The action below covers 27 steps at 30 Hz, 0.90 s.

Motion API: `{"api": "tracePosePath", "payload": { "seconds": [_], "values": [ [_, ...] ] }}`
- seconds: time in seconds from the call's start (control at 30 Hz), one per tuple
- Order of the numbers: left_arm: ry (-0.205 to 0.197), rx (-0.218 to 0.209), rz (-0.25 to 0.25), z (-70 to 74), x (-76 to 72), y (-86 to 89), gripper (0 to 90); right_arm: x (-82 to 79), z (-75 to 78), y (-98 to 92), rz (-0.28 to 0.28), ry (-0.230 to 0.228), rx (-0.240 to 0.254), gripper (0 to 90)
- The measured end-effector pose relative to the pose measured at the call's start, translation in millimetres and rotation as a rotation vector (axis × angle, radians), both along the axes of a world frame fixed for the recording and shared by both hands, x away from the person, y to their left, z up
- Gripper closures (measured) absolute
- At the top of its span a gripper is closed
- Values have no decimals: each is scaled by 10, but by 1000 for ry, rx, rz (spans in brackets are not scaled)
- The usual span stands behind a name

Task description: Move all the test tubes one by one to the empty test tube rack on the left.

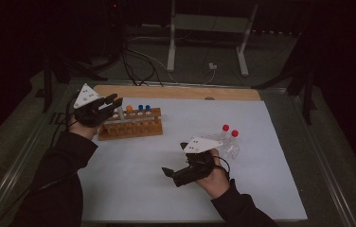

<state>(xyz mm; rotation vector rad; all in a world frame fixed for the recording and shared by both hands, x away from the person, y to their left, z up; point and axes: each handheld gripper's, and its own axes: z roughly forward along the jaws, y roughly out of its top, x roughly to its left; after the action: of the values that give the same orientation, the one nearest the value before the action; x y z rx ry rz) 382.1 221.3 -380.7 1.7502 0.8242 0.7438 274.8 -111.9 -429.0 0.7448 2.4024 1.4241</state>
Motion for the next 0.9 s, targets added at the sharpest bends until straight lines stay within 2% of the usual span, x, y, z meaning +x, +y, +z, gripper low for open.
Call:
{"api": "tracePosePath", "payload": {
  "seconds": [0.17,0.23,0.27,0.3,0.47,0.63,0.9],
  "values": [
    [-28,-7,57,-27,117,-1,720,-1,-1,-1,2,0,-2,0],
    [-18,-32,68,-48,165,11,720,5,-4,-7,2,4,1,0],
    [-21,-27,84,-62,184,11,720,8,-6,-9,0,3,0,0],
    [-9,-40,82,-80,210,17,720,12,-10,-11,0,5,-1,0],
    [8,-29,116,-224,288,13,720,3,-5,-13,4,4,-3,0],
    [42,-30,119,-384,335,4,720,10,-2,-27,0,6,1,0],
    [93,-7,121,-612,401,-44,720,12,-4,-28,3,11,4,0]
  ]
}}
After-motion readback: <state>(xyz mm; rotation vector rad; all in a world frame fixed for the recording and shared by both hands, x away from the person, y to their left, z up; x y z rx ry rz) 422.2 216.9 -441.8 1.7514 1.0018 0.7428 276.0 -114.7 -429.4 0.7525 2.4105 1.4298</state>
